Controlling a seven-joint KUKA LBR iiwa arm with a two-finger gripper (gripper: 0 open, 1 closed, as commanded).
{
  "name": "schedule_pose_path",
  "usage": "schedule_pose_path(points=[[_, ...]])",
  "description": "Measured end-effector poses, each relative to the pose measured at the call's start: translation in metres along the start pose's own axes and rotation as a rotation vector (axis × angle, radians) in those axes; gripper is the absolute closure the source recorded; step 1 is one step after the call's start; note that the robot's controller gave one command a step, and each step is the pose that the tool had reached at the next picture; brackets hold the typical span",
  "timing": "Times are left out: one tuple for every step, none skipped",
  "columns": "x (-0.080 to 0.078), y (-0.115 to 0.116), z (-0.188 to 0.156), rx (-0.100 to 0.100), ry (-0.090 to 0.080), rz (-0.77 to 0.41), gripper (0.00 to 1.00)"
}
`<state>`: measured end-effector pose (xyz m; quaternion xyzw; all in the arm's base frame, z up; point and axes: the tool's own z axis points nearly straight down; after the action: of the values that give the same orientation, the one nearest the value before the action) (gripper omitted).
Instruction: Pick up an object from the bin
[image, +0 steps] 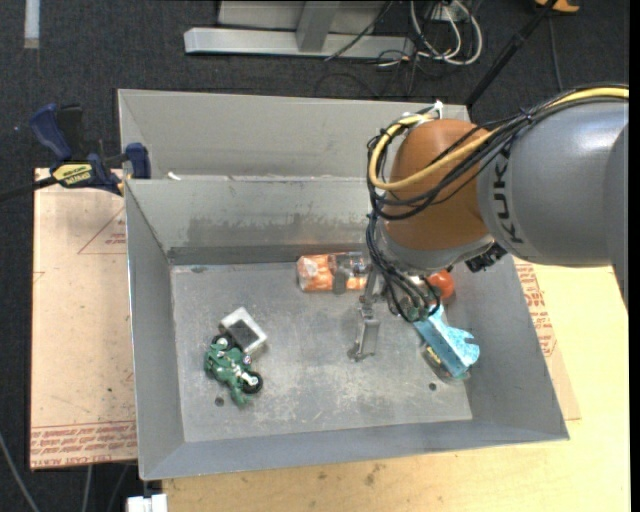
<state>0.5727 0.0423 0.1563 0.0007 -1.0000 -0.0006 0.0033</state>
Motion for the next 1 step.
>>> schedule_pose_path(points=[[-0.0015,-0.0002,-0.0047,0.000,-0.008,0.001,0.00]])
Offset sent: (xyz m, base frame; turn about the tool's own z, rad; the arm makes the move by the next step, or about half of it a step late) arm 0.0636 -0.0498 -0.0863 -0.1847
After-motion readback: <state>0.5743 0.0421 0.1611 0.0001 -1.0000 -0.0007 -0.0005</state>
